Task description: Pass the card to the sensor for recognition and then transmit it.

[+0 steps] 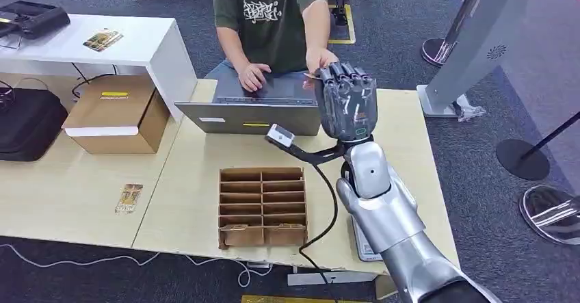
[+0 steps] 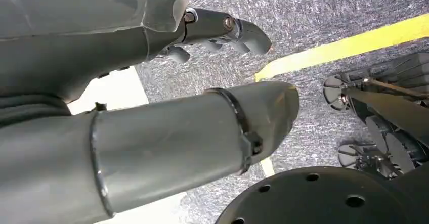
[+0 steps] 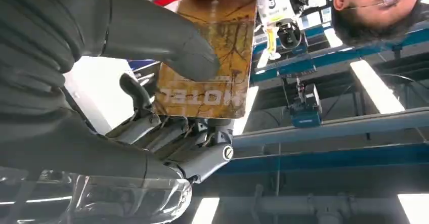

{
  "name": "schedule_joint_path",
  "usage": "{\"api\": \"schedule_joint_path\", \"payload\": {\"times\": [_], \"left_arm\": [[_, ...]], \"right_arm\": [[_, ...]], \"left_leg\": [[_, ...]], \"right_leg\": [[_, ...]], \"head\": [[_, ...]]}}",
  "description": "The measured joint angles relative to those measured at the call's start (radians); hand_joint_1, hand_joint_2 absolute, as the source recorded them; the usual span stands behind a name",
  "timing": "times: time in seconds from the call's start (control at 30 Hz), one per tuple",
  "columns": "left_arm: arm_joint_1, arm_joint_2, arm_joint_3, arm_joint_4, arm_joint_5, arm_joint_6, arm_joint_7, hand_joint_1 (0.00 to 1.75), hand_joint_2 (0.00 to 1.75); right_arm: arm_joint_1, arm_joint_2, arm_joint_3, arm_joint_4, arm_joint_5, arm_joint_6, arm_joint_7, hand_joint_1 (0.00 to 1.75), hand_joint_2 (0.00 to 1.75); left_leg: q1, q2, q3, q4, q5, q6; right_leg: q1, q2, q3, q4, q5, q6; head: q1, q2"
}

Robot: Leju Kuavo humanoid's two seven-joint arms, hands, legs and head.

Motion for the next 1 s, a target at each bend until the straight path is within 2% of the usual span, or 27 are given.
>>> {"api": "schedule_joint_path", "payload": {"times": [0.27,0.33,0.4,0.63,0.7,0.83,1.0], "left_arm": [[0.001,0.000,0.002,0.000,0.011,0.000,0.000,0.00,0.00],[0.002,0.000,0.005,0.000,0.011,0.000,0.000,0.00,0.00],[0.002,-0.001,0.010,0.000,0.013,0.000,0.000,0.00,0.00],[0.003,-0.002,0.018,0.000,0.021,0.000,0.000,0.00,0.00],[0.004,-0.003,0.019,0.000,0.023,0.001,0.000,0.00,0.00],[0.006,-0.006,0.026,0.000,0.026,0.002,0.005,0.00,0.00],[0.010,-0.006,0.035,0.000,0.028,0.002,0.006,0.00,0.00]], "right_arm": [[0.004,0.000,-0.003,-0.003,0.000,0.004,-0.001,1.75,1.75],[0.006,0.000,-0.010,-0.004,-0.010,0.005,-0.018,1.75,1.75],[0.009,0.000,-0.021,-0.009,-0.065,0.010,-0.050,1.75,1.75],[0.026,0.000,-0.081,-0.074,-0.484,0.098,-0.157,1.75,1.75],[0.032,0.000,-0.102,-0.100,-0.511,0.109,-0.166,1.64,1.75],[0.038,-0.002,-0.139,-0.149,-0.557,0.133,-0.164,1.75,1.75],[0.044,-0.024,-0.174,-0.196,-0.548,0.150,-0.143,1.75,1.75]], "left_leg": [[0.000,0.000,0.000,0.000,0.000,0.000],[0.000,0.000,0.000,0.000,0.000,0.000],[0.000,0.000,0.000,0.000,0.000,0.000],[0.000,0.000,-0.001,0.000,0.000,0.000],[0.000,0.000,0.000,0.000,0.000,0.000],[0.000,0.000,0.000,0.000,0.000,0.000],[0.000,0.000,0.000,0.000,0.000,0.000]], "right_leg": [[0.000,0.000,0.000,0.000,0.000,0.000],[0.000,0.000,0.000,0.000,0.000,0.000],[0.000,0.000,0.000,0.000,0.000,0.000],[0.000,-0.001,0.000,0.000,0.000,0.000],[0.000,0.000,0.000,0.000,0.000,0.000],[0.000,0.000,0.000,0.000,0.000,0.000],[0.000,-0.001,0.000,0.000,0.000,0.000]], "head": [[0.000,0.000],[0.000,0.000],[0.000,0.000],[0.000,0.000],[0.000,0.000],[0.000,0.000],[0.000,0.000]]}}
